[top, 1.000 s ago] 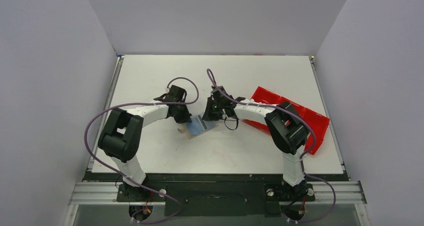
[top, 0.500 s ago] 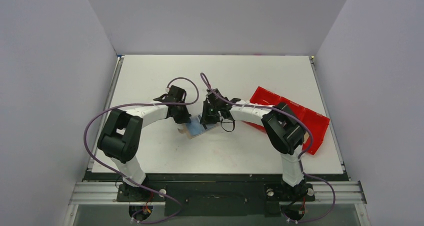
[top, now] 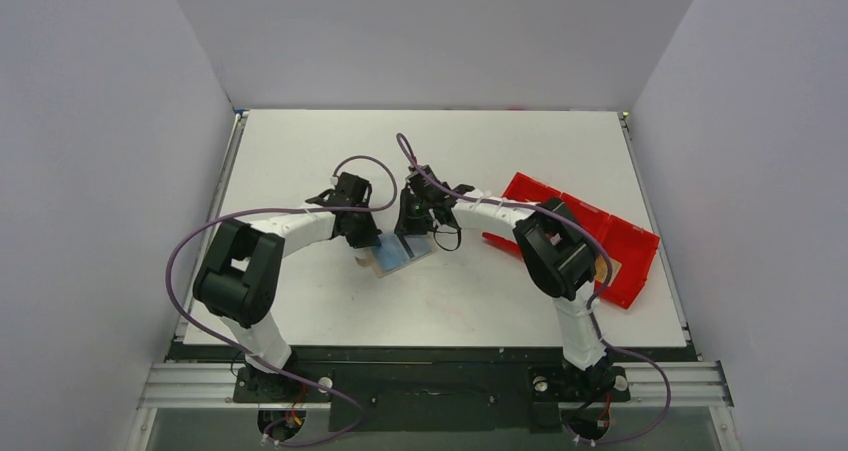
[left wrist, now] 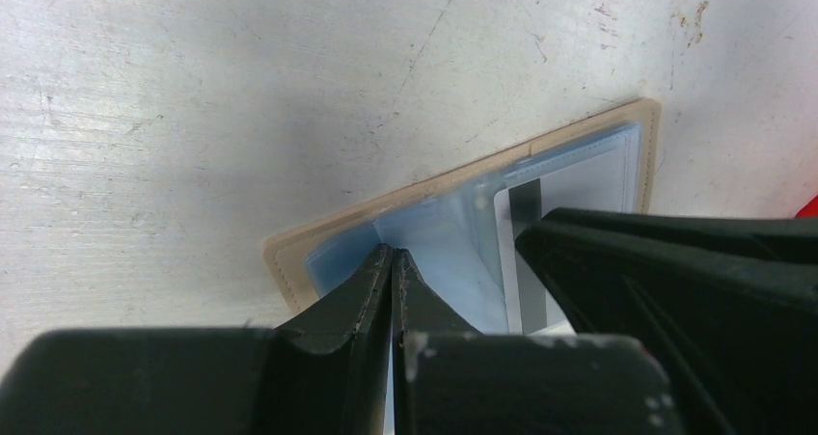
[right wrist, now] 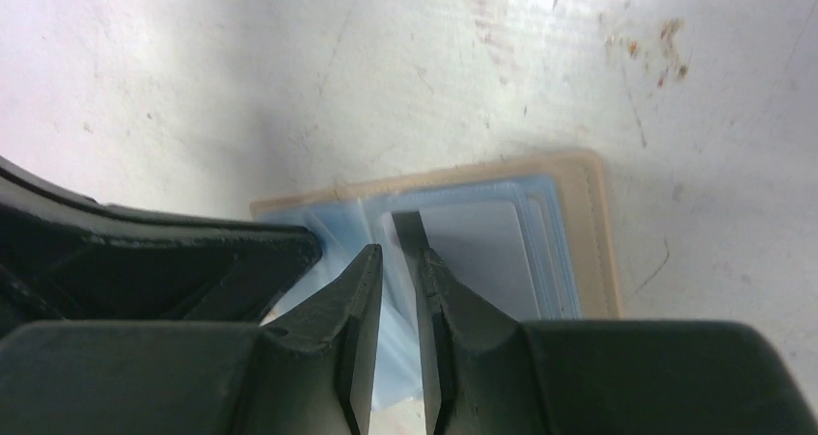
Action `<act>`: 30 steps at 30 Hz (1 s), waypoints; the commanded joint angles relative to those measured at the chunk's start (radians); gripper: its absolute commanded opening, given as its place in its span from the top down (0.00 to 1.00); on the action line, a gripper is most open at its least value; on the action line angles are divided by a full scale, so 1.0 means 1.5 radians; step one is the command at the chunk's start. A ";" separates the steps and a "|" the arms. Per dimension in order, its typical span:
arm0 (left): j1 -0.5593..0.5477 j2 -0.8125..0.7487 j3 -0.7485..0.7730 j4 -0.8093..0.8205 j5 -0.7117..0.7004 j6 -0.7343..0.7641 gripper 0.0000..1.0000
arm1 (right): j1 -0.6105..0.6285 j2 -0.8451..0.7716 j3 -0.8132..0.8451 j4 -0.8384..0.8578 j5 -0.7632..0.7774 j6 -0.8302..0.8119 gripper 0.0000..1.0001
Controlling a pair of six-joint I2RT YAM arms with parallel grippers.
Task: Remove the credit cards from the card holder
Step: Remove the credit card from the card holder.
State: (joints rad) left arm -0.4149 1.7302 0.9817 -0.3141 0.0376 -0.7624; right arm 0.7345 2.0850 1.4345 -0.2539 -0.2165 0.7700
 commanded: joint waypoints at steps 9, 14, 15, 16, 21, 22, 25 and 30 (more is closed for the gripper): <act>0.007 -0.021 -0.020 0.024 -0.007 0.006 1.00 | 0.008 0.050 0.034 0.025 -0.032 0.021 0.89; 0.009 -0.020 -0.026 0.036 0.000 0.001 1.00 | 0.011 0.052 -0.002 0.071 -0.068 0.054 0.91; 0.010 -0.019 -0.027 0.037 0.002 0.000 1.00 | 0.011 0.051 -0.004 0.074 -0.070 0.055 0.91; 0.012 -0.019 -0.028 0.039 0.002 -0.001 1.00 | 0.012 0.051 -0.008 0.075 -0.074 0.057 0.91; 0.017 -0.029 -0.028 0.039 0.003 -0.002 1.00 | 0.004 0.033 -0.030 0.084 -0.084 0.060 0.92; 0.018 -0.034 -0.027 0.036 0.004 -0.002 1.00 | 0.002 0.030 -0.032 0.086 -0.090 0.061 0.92; 0.022 -0.048 -0.021 0.029 0.004 0.000 1.00 | -0.006 0.021 -0.040 0.093 -0.108 0.065 0.92; 0.022 -0.081 -0.003 -0.007 -0.014 0.013 1.00 | -0.008 0.021 -0.039 0.094 -0.132 0.062 0.92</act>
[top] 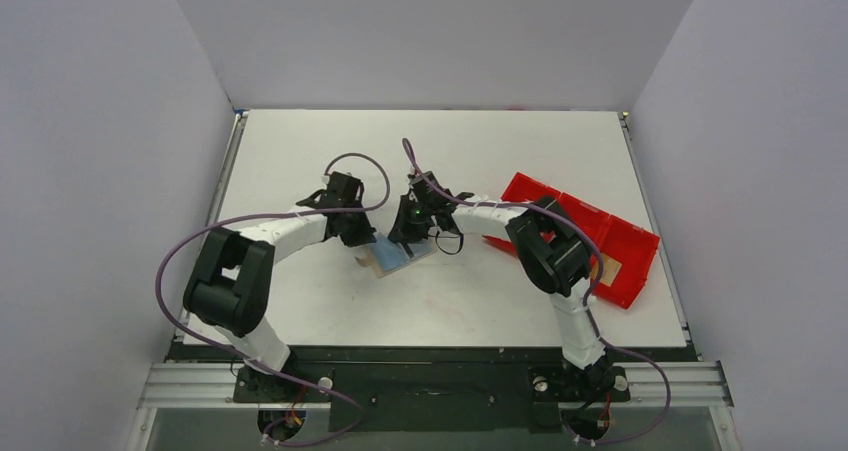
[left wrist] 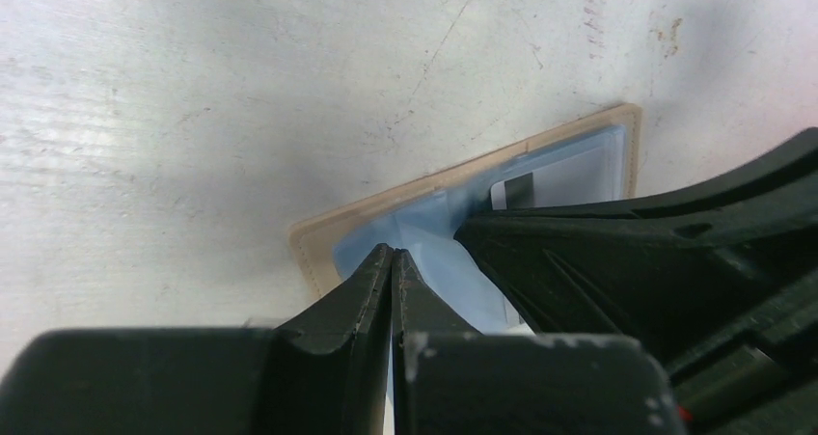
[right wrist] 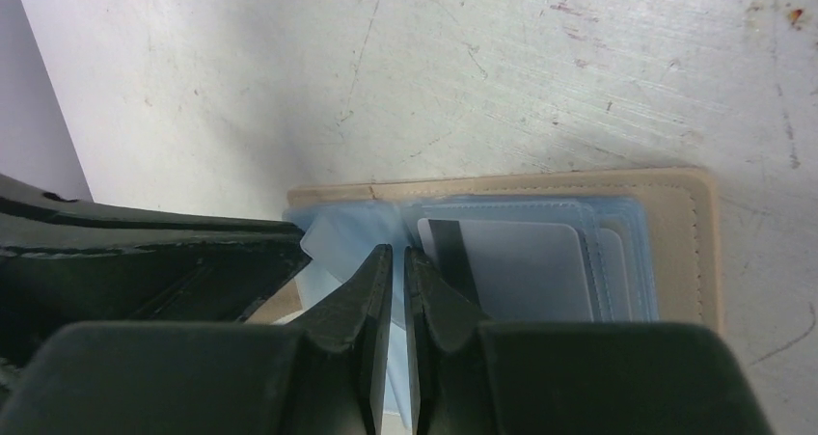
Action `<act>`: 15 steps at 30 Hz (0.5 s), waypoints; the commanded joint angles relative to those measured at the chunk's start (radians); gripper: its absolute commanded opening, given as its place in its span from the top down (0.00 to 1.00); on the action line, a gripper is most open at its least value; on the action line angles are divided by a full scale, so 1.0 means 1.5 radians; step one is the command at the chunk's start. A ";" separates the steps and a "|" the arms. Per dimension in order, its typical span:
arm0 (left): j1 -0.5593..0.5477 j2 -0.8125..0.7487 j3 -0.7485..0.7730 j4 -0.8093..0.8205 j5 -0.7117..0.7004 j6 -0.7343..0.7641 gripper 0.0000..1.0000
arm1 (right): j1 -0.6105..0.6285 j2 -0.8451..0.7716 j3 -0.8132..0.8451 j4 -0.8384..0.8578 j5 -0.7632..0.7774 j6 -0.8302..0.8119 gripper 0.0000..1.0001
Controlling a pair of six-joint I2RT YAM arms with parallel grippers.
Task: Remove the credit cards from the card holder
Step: Remove the credit card from the card holder.
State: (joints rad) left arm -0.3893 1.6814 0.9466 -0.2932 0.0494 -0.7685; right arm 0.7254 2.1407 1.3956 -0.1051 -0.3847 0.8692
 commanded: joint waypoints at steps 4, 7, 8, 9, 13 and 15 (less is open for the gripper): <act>0.005 -0.069 0.036 -0.047 -0.036 0.022 1.00 | 0.000 -0.017 -0.018 -0.005 -0.028 -0.007 0.92; 0.005 -0.089 0.037 -0.061 -0.046 0.021 0.96 | 0.001 -0.023 -0.025 -0.006 -0.034 -0.010 0.92; 0.005 -0.093 0.038 -0.063 -0.045 0.021 0.95 | 0.001 -0.029 -0.026 -0.005 -0.035 -0.010 0.92; 0.006 -0.099 0.039 -0.067 -0.045 0.021 0.94 | 0.000 -0.031 -0.027 -0.005 -0.037 -0.010 0.92; 0.006 -0.107 0.048 -0.078 -0.040 0.021 0.91 | 0.002 -0.043 -0.028 -0.009 -0.043 -0.010 0.92; 0.006 -0.109 0.051 -0.081 -0.036 0.021 0.91 | 0.003 -0.045 -0.026 -0.013 -0.045 -0.012 0.92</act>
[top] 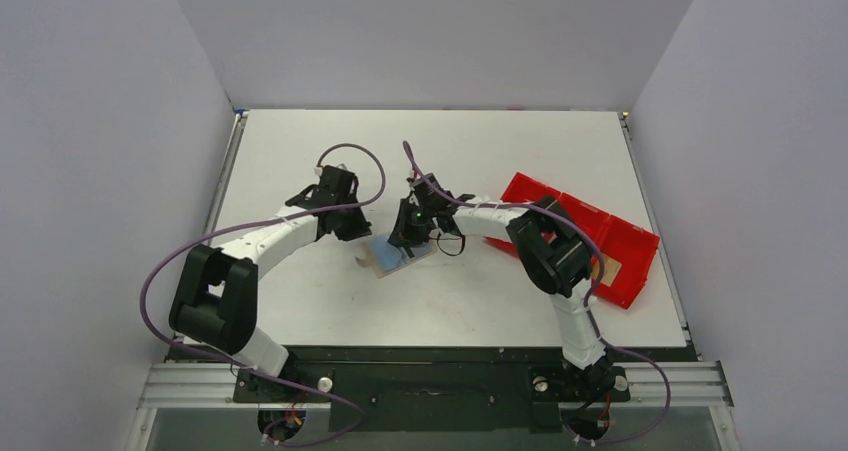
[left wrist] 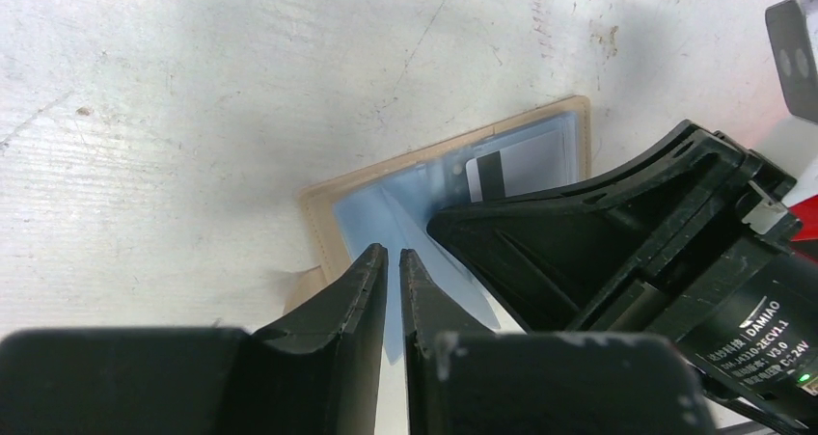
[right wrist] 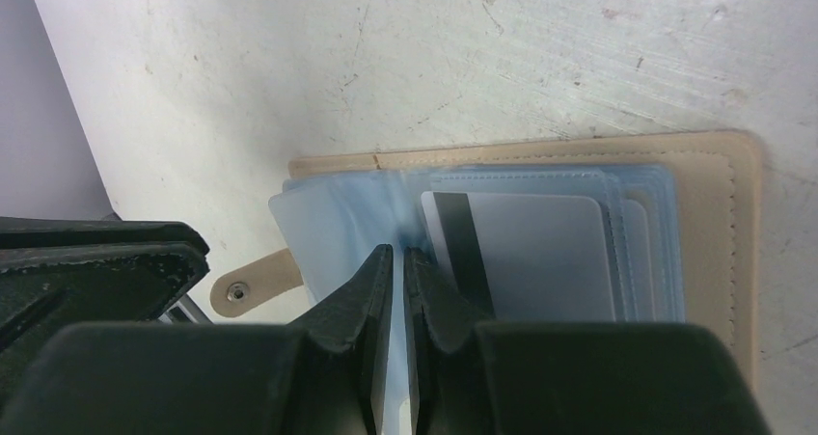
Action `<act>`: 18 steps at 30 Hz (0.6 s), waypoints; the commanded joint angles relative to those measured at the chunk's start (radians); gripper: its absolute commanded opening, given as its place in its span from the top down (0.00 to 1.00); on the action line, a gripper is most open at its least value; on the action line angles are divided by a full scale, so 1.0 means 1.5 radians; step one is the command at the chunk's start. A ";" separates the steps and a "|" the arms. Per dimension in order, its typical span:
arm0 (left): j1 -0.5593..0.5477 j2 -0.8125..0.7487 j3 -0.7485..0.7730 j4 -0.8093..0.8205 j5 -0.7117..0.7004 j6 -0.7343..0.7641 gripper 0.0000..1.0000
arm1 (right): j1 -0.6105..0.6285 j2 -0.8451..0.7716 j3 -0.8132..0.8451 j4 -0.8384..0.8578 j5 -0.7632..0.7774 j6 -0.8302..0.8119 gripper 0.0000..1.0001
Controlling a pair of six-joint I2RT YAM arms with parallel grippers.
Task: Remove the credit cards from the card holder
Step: Remove the credit card from the card holder.
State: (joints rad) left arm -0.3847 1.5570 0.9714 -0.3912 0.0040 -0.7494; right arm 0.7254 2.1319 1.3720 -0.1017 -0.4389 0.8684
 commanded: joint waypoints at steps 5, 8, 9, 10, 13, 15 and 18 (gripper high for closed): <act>0.003 -0.024 0.044 -0.020 0.019 0.007 0.91 | 0.014 -0.044 -0.010 -0.024 -0.008 -0.016 0.92; 0.004 -0.019 0.046 -0.020 0.040 -0.002 0.89 | 0.025 -0.050 -0.016 -0.024 -0.005 -0.017 0.92; 0.005 -0.017 0.046 -0.019 0.046 -0.005 0.88 | 0.028 -0.050 -0.017 -0.024 -0.004 -0.018 0.92; 0.007 -0.015 0.045 -0.018 0.057 -0.009 0.87 | 0.032 -0.050 -0.018 -0.026 -0.003 -0.019 0.92; 0.012 -0.006 0.045 -0.014 0.077 -0.022 0.86 | 0.035 -0.051 -0.017 -0.029 0.002 -0.022 0.92; 0.017 0.003 0.046 -0.015 0.091 -0.030 0.86 | 0.036 -0.050 -0.015 -0.035 0.004 -0.026 0.92; 0.023 0.014 0.052 -0.027 0.106 -0.037 0.86 | 0.037 -0.058 -0.016 -0.044 0.012 -0.035 0.92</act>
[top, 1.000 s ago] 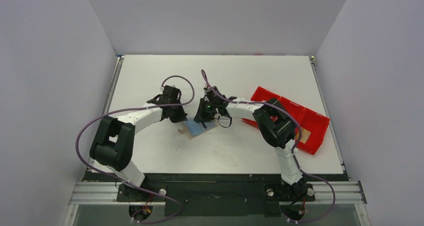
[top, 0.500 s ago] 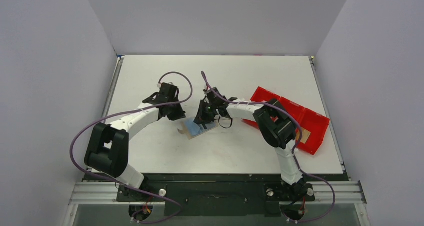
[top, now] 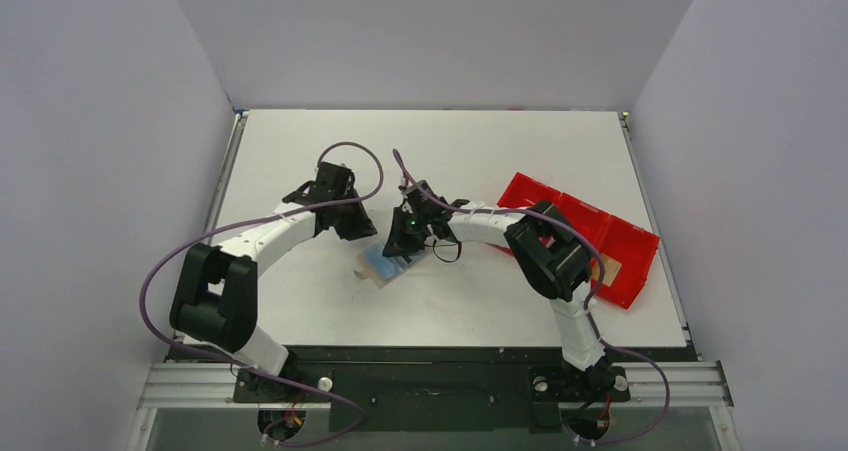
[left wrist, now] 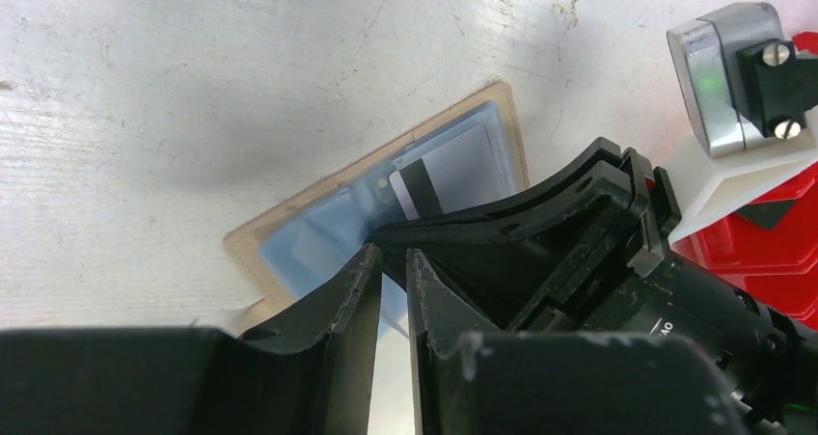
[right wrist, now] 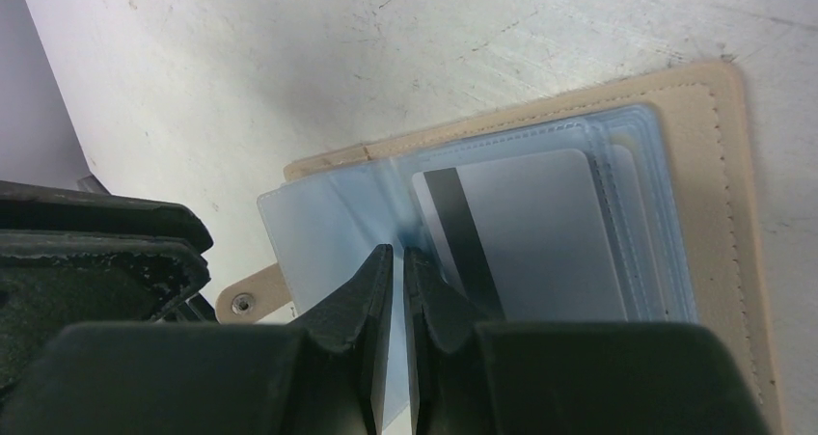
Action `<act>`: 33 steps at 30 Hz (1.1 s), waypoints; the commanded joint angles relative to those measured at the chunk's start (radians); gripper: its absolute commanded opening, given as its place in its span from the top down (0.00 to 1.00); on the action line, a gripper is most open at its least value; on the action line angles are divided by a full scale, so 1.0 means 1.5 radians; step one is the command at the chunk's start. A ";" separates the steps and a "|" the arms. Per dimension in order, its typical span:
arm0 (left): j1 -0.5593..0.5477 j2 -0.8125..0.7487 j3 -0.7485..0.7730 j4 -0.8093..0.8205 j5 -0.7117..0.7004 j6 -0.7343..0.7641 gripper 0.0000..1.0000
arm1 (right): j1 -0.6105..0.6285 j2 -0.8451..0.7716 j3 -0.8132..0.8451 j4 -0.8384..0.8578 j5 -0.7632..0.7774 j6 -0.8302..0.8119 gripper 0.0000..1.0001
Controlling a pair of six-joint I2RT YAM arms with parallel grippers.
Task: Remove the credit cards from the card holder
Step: Remove the credit card from the card holder.
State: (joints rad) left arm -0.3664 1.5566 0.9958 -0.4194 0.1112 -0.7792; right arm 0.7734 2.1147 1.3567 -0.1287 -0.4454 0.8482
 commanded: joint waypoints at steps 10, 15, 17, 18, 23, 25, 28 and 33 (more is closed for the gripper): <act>0.018 0.032 0.032 -0.029 0.032 -0.028 0.86 | 0.015 -0.082 -0.005 -0.064 0.057 -0.059 0.92; 0.020 0.032 0.032 -0.033 0.029 -0.025 0.86 | 0.018 -0.102 -0.012 -0.074 0.074 -0.072 0.92; 0.020 0.033 0.031 -0.034 0.030 -0.025 0.86 | 0.018 -0.106 -0.015 -0.080 0.074 -0.078 0.92; 0.020 0.035 0.031 -0.034 0.031 -0.024 0.86 | 0.019 -0.107 -0.016 -0.081 0.075 -0.080 0.92; 0.021 0.037 0.031 -0.032 0.044 -0.025 0.86 | 0.026 -0.109 -0.030 -0.084 0.072 -0.092 0.92; 0.021 0.037 0.031 -0.030 0.050 -0.026 0.86 | 0.029 -0.109 -0.031 -0.086 0.071 -0.095 0.92; 0.021 0.043 0.026 -0.021 0.066 -0.031 0.86 | 0.033 -0.104 -0.026 -0.089 0.069 -0.098 0.92; 0.020 0.057 0.015 -0.008 0.084 -0.042 0.86 | 0.042 -0.079 -0.011 -0.093 0.065 -0.101 0.92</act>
State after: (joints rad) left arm -0.3428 1.6218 1.0061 -0.4664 0.1974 -0.8211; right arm 0.8196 2.0064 1.3174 -0.2680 -0.3557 0.7166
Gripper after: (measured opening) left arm 0.141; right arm 0.082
